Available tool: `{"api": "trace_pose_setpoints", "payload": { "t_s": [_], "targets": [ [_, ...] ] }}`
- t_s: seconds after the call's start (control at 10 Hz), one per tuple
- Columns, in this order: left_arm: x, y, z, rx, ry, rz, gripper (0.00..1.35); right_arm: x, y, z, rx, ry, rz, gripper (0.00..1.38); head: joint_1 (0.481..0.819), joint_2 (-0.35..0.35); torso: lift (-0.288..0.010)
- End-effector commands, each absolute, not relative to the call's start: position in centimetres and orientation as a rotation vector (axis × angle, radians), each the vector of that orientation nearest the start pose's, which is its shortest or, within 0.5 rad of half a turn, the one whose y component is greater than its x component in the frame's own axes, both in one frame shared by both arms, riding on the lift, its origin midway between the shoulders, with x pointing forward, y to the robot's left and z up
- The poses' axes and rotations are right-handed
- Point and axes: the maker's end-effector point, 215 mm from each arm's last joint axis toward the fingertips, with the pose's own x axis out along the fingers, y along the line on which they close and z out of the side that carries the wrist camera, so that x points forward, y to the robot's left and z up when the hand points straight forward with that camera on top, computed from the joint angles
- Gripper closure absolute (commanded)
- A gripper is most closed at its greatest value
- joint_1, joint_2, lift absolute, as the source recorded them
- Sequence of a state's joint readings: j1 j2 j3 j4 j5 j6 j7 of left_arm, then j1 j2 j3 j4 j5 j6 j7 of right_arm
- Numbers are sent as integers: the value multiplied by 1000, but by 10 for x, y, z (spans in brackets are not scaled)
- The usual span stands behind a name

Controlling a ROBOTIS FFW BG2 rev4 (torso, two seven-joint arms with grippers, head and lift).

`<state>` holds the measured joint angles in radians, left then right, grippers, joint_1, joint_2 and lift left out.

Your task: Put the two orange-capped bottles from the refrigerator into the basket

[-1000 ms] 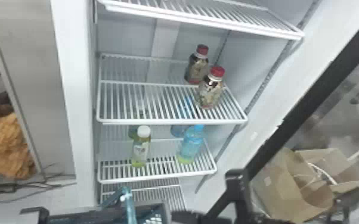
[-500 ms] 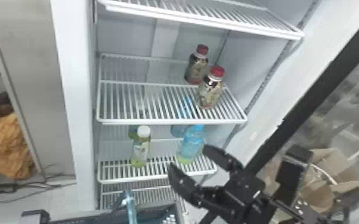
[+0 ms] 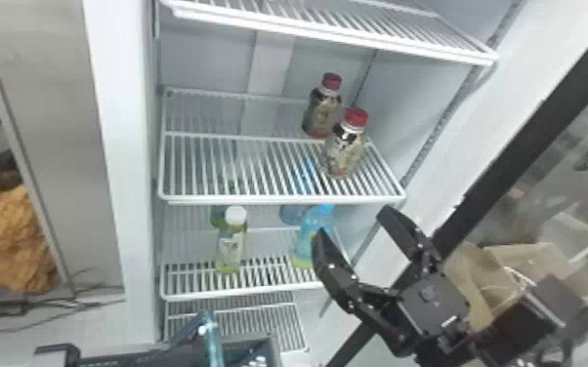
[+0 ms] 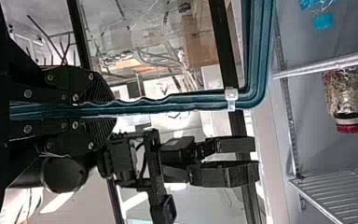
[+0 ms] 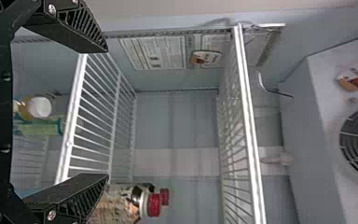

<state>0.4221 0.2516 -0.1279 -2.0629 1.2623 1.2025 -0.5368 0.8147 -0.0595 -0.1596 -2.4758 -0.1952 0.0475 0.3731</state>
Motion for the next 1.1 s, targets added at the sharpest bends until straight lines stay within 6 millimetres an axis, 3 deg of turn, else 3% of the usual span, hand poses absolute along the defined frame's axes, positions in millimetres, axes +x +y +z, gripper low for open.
{"api": "trace_pose_setpoints", "payload": {
  "t_s": [0.0,0.3,0.4,0.5,1.0],
  "targets": [
    [200,-46,-333,-1157,952,-1290,1208,356,-220,-236,36,-120,289,107,695,-350,-40],
    [200,-46,-333,-1158,953,-1287,1208,344,-237,-220,125,-144,163,108,695,-350,-40],
    [200,-46,-334,-1157,954,-1286,1208,347,-241,-243,171,-110,144,108,695,-350,-40],
    [199,-46,-334,-1157,955,-1288,1208,348,-242,-251,180,-99,140,108,695,-350,-40],
    [199,-46,-334,-1157,955,-1288,1208,349,-239,-253,180,-86,148,110,695,-350,-40]
  ]
}}
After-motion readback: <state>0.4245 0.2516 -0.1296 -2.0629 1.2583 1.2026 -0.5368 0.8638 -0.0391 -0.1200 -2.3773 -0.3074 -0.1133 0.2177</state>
